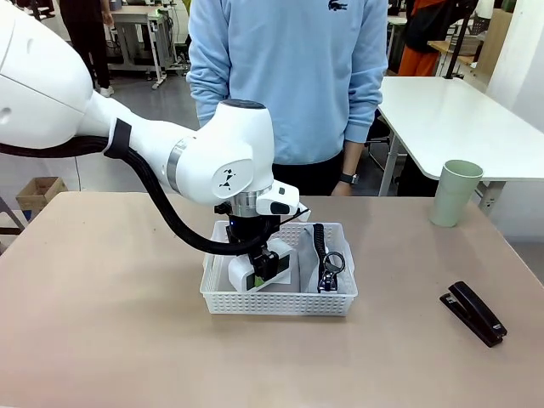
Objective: Efficiently arrange items inside the basket to fit them all.
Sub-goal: Pick up the Digital clock and place it inside the Organizing basket, then pick up the Stapler and place it inside the Organizing basket.
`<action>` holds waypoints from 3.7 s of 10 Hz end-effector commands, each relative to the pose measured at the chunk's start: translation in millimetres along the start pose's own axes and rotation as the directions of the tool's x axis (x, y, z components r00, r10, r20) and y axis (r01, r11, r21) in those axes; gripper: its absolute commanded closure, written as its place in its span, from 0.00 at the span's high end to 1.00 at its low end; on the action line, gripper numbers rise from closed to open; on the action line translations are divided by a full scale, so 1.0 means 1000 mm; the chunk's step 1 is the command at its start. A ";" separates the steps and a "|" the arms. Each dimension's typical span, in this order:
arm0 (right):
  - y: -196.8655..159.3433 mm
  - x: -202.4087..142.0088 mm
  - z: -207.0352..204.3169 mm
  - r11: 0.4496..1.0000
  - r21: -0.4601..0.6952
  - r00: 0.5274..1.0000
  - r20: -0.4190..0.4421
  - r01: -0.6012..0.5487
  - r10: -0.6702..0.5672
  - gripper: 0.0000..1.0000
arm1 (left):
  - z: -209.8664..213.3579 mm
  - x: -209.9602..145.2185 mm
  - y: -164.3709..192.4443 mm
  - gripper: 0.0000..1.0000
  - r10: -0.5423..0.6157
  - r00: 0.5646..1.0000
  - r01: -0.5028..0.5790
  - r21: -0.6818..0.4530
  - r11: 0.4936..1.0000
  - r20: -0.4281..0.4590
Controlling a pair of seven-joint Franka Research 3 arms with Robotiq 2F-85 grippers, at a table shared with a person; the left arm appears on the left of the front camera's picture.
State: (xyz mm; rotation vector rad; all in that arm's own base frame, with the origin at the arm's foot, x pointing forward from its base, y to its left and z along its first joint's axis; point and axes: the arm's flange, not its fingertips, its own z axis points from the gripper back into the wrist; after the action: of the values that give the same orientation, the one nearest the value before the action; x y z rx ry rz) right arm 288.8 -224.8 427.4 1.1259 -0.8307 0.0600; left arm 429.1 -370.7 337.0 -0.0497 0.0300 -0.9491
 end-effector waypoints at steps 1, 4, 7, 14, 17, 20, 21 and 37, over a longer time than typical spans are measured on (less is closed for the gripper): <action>0.000 0.002 -0.001 1.000 0.012 0.999 0.025 -0.025 0.025 1.00 | 0.001 -0.002 0.003 0.51 0.005 1.000 -0.005 -0.004 1.000 -0.001; 0.000 0.002 -0.001 1.000 0.012 0.999 0.025 -0.025 0.025 1.00 | 0.001 0.000 0.002 1.00 -0.005 1.000 0.005 0.008 1.000 0.000; 0.000 0.002 -0.001 1.000 0.012 0.999 0.025 -0.025 0.025 1.00 | 0.012 -0.004 0.000 1.00 -0.003 0.999 0.003 0.014 1.000 0.036; 0.000 0.002 -0.001 1.000 0.012 0.999 0.025 -0.025 0.025 1.00 | 0.126 -0.078 0.016 1.00 0.002 0.982 0.046 -0.252 0.967 0.187; 0.000 0.002 -0.001 1.000 0.012 0.999 0.025 -0.025 0.025 1.00 | 0.190 -0.188 0.061 1.00 0.127 0.905 0.108 -0.508 0.854 0.407; 0.000 0.002 -0.001 1.000 0.012 0.999 0.025 -0.025 0.025 1.00 | 0.190 -0.317 0.128 1.00 0.341 0.810 0.104 -0.689 0.718 0.478; 0.000 0.002 -0.001 1.000 0.012 0.999 0.025 -0.025 0.025 1.00 | 0.175 -0.364 0.146 1.00 0.452 0.730 0.116 -0.745 0.657 0.512; 0.000 0.002 -0.001 1.000 0.012 0.999 0.025 -0.025 0.025 1.00 | 0.093 -0.503 0.166 1.00 0.794 0.382 0.119 -0.877 0.465 0.473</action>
State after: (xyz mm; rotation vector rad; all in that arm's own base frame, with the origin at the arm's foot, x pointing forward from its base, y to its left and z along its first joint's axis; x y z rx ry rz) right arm 289.2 -224.5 427.0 1.1256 -0.8276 0.0607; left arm 278.5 135.4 420.9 -1.4195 -0.4982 -0.1831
